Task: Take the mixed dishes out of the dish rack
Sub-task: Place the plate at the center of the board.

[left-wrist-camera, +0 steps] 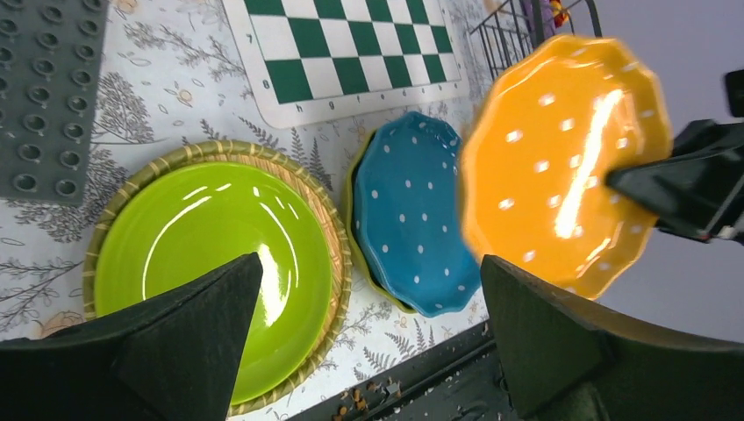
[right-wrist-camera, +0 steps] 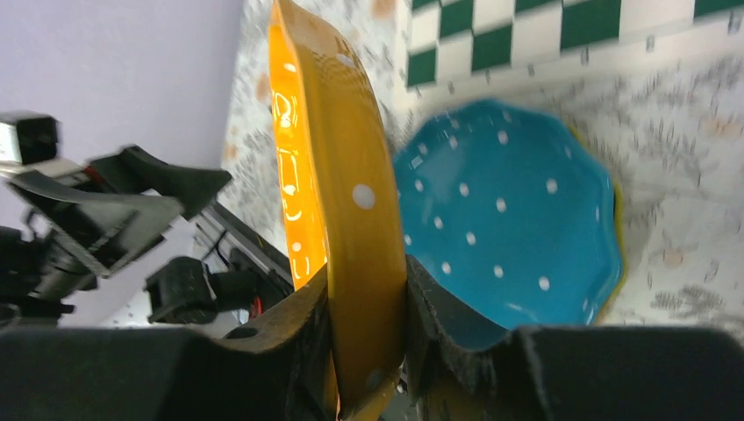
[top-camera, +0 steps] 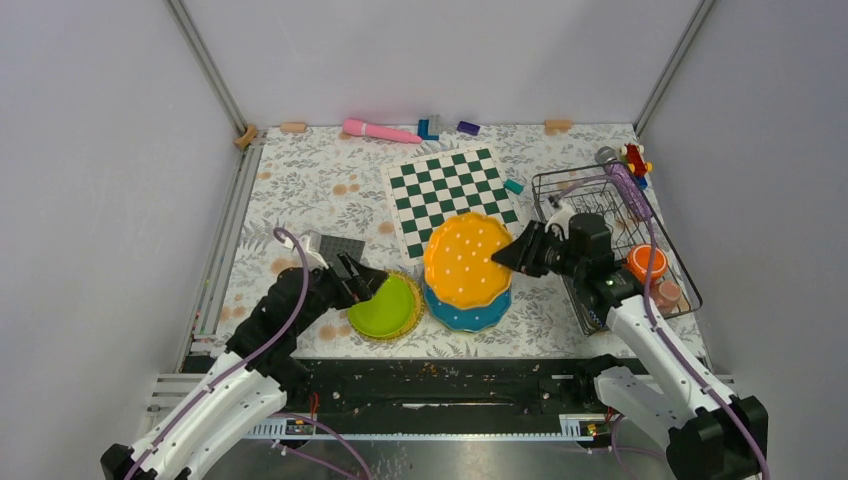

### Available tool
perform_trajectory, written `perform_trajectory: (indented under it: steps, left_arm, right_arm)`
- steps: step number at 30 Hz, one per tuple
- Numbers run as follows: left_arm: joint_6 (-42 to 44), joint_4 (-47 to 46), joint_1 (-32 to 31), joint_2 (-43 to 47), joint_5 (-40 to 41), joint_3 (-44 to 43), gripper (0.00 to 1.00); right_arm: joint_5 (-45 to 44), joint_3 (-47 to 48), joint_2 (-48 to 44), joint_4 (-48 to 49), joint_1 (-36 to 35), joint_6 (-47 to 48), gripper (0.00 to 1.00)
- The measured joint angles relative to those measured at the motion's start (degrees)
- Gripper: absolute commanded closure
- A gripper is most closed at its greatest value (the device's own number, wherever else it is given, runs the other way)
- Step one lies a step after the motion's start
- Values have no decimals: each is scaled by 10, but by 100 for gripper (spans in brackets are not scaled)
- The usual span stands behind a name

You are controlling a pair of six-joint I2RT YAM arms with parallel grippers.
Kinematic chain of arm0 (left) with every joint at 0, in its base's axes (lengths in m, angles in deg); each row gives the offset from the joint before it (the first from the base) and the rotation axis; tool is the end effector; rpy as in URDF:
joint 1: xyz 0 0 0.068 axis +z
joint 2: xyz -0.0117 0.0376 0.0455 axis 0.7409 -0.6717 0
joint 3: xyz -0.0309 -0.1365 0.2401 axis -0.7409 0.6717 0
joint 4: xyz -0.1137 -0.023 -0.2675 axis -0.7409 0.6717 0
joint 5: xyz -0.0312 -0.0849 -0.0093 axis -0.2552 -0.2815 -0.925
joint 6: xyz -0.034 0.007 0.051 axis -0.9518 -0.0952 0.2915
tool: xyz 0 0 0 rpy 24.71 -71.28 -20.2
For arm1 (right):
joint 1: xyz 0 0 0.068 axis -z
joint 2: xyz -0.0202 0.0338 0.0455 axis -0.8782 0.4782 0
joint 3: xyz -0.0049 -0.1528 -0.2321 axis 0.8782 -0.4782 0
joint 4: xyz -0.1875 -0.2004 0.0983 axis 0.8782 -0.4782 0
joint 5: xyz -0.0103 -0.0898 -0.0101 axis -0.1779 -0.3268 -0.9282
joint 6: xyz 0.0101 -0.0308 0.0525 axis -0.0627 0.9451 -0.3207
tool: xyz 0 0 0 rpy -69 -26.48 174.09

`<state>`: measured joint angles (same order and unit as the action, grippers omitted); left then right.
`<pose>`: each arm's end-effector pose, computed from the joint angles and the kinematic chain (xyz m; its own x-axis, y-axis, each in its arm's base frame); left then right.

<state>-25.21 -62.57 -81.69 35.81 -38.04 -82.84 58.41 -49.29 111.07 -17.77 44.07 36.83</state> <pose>0.1442 -0.0950 0.2398 -0.5958 -0.4950 -0.6325 0.1338 0.7153 -0.6858 0.2264 0.0937 0.2818 -0.6693 0.3424 -0.6594 -0.3549 0.6324 0.6886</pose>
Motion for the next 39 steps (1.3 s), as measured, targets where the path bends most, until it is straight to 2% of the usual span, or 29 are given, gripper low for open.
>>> perform_trajectory:
  steps: [9,16,25,29,35,39]
  left_arm:
    - [-6,-30,0,-49,-47,11,1]
    - [-12,-39,0,-63,-57,25,1]
    - [-14,-47,0,-63,-58,25,1]
    - [-14,-49,0,-66,-58,25,1]
    - [-14,-50,0,-79,-58,25,1]
    - [-14,-50,0,-81,-58,25,1]
  right_arm:
    - [-35,-94,11,24,-41,-24,100]
    - [-66,-110,13,40,-41,-26,100]
    - [-75,-126,39,52,-41,-29,93]
    - [-76,-127,46,53,-41,-29,84]
    - [-76,-127,50,59,-41,-29,62]
    - [-79,-127,50,66,-41,-30,55]
